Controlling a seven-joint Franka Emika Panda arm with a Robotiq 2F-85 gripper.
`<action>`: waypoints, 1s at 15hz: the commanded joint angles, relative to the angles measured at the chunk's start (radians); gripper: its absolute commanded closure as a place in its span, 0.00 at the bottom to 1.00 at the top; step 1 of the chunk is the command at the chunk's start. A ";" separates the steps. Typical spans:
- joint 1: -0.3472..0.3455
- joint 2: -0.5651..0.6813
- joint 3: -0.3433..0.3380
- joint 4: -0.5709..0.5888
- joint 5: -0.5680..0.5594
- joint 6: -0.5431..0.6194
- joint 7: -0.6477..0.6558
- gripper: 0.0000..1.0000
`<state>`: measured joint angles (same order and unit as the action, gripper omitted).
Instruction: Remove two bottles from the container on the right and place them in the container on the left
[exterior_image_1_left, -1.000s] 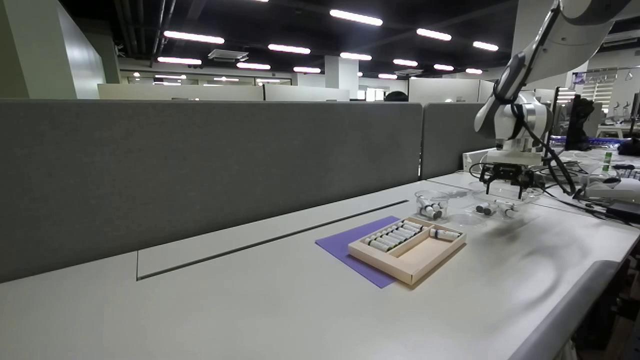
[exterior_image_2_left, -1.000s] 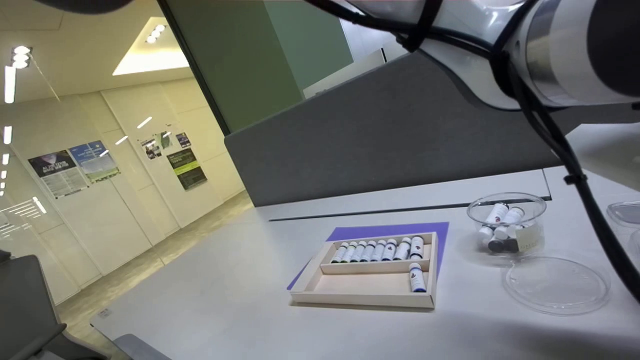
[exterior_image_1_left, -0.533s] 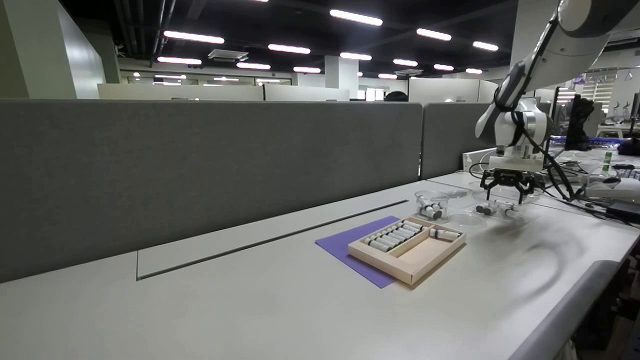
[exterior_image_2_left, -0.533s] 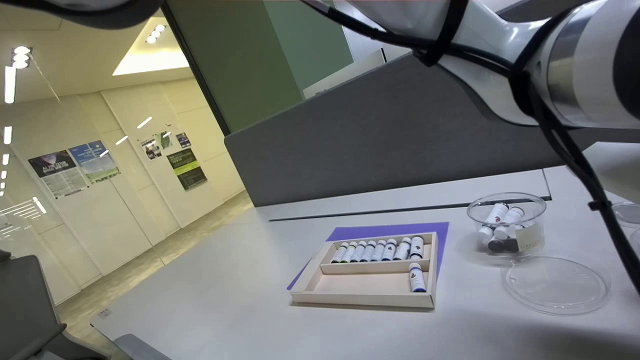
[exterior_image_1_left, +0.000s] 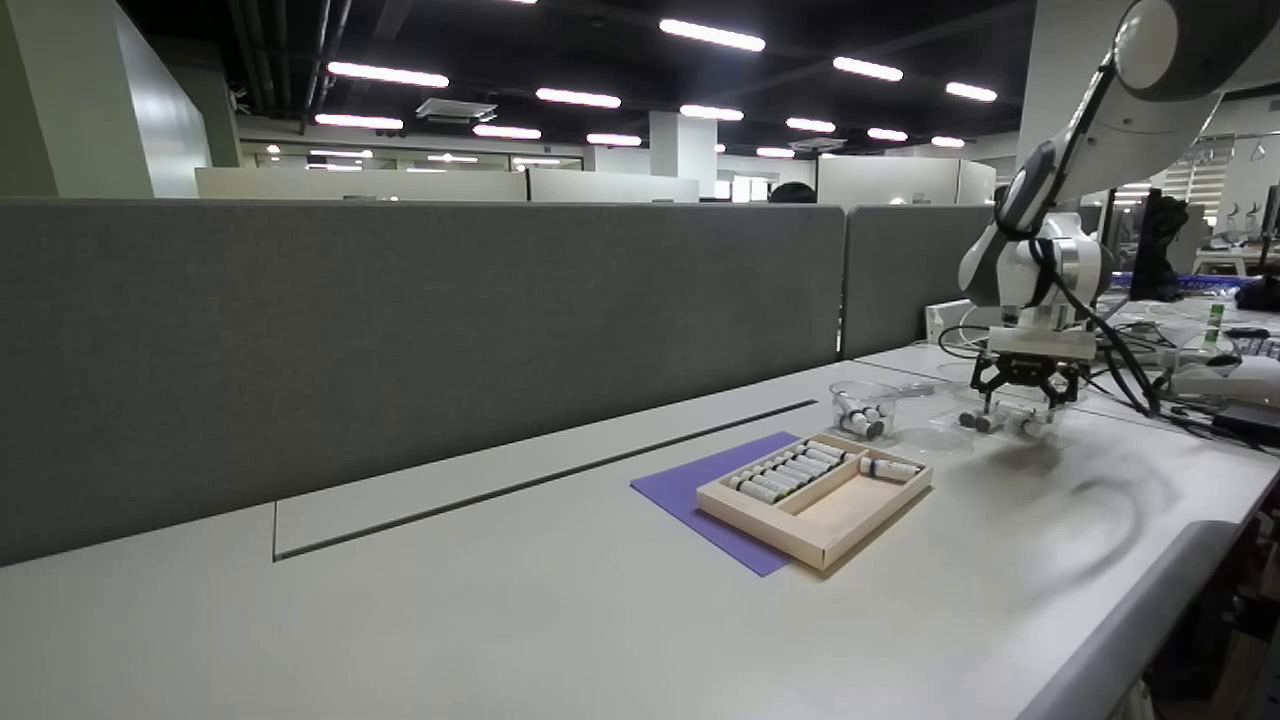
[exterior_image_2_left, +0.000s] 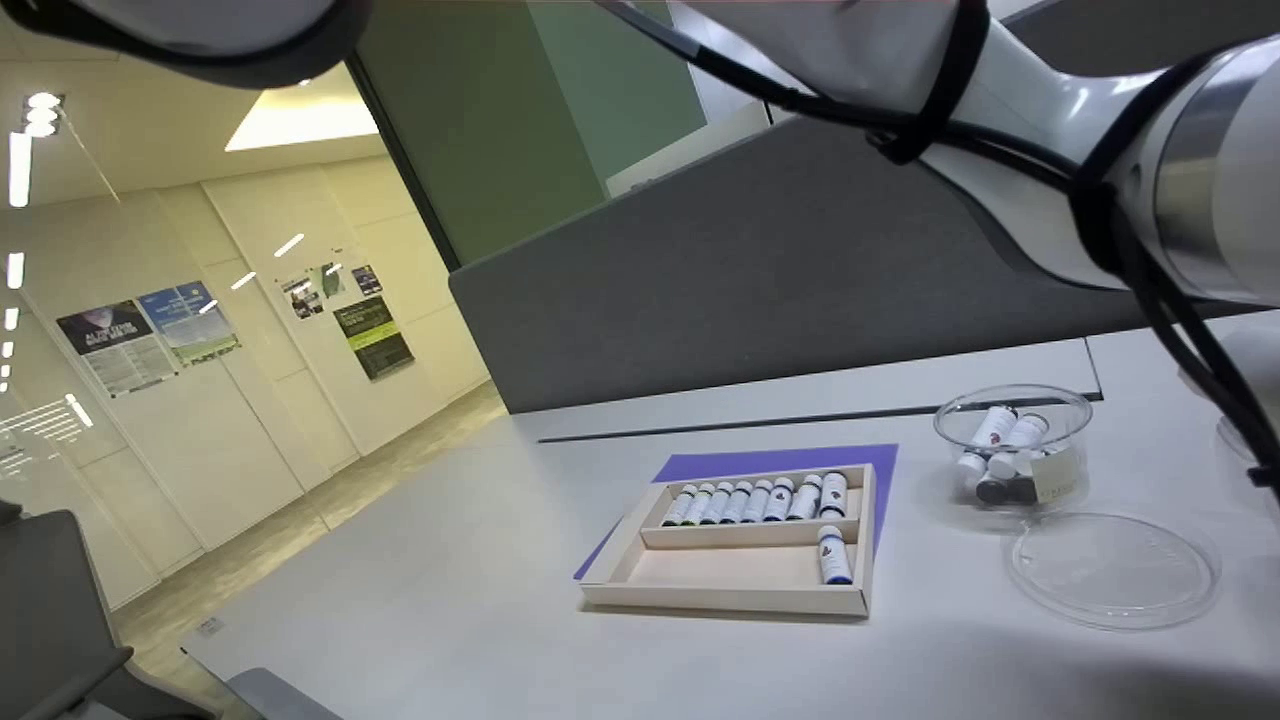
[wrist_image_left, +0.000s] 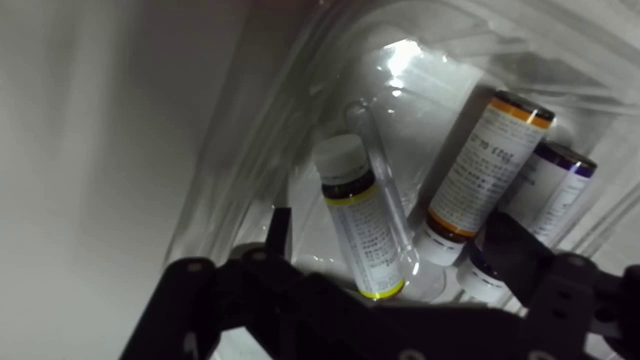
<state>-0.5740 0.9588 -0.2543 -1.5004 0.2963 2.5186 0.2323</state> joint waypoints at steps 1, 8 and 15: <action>-0.022 0.036 0.007 0.059 0.003 -0.023 -0.005 0.34; -0.028 0.052 0.004 0.074 -0.001 -0.023 -0.001 0.79; 0.002 -0.014 -0.006 0.065 -0.005 -0.111 0.031 0.79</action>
<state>-0.5833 0.9855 -0.2554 -1.4530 0.2951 2.4824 0.2332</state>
